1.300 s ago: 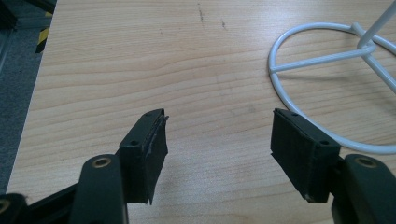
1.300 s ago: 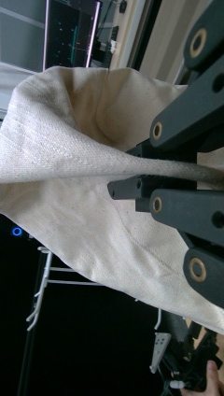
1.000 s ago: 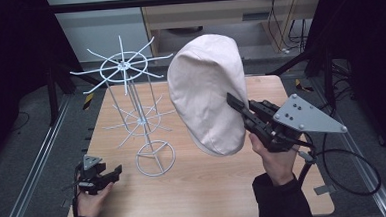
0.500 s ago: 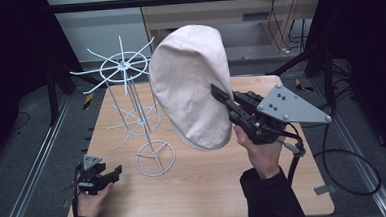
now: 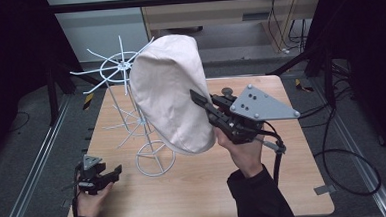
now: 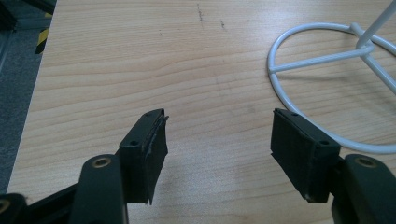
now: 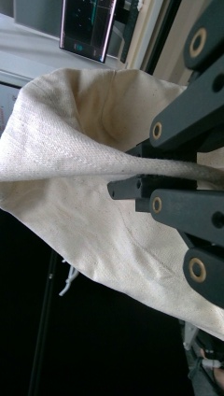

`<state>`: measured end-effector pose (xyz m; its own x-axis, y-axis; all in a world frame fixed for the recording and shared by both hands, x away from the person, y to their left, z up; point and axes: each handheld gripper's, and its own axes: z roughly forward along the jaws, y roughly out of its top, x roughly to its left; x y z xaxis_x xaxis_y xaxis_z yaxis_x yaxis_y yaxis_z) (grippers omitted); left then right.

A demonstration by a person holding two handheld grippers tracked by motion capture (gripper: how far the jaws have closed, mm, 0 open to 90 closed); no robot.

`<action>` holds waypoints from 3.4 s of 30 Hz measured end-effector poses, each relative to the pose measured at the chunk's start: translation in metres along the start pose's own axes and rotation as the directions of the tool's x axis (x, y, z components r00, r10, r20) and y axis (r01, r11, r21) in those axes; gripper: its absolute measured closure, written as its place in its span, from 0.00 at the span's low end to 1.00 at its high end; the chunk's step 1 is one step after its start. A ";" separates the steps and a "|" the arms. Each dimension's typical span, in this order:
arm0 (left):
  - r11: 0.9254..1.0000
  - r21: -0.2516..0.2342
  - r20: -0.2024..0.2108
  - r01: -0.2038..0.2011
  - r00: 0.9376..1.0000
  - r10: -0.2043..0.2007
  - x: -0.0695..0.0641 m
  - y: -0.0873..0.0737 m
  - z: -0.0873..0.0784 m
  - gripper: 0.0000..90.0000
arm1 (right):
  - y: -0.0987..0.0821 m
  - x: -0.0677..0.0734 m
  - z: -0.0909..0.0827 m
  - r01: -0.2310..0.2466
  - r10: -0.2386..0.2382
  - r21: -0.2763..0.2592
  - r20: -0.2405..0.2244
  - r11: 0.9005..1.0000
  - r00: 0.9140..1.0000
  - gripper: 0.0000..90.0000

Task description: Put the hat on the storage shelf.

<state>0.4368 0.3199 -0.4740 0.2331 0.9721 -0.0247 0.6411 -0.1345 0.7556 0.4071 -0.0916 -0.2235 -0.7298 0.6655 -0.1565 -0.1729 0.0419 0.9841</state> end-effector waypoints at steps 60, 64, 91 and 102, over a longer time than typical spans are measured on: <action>1.000 0.004 0.001 0.004 1.000 -0.004 0.000 0.000 0.000 0.40 | -0.061 0.004 0.038 -0.091 0.101 0.238 -0.027 0.967 0.995 0.78; 1.000 0.005 0.000 0.001 1.000 -0.001 0.000 0.000 0.000 0.40 | -0.061 0.003 0.036 -0.102 0.107 0.238 -0.009 0.966 0.994 0.70; 1.000 0.003 -0.008 0.002 1.000 -0.002 0.000 -0.001 0.001 0.38 | -0.094 -0.017 -0.026 -0.230 0.222 0.177 0.065 0.957 0.973 0.15; 1.000 -0.012 -0.008 0.004 1.000 -0.004 0.000 -0.001 0.001 0.37 | -0.144 -0.036 -0.058 -0.289 0.246 0.260 0.184 0.921 0.952 0.13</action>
<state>0.4365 0.3198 -0.4752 0.2245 0.9742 -0.0226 0.6332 -0.1282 0.7633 0.4201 -0.1649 -0.3643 -0.6152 0.7808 0.1089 0.2234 0.0402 0.9739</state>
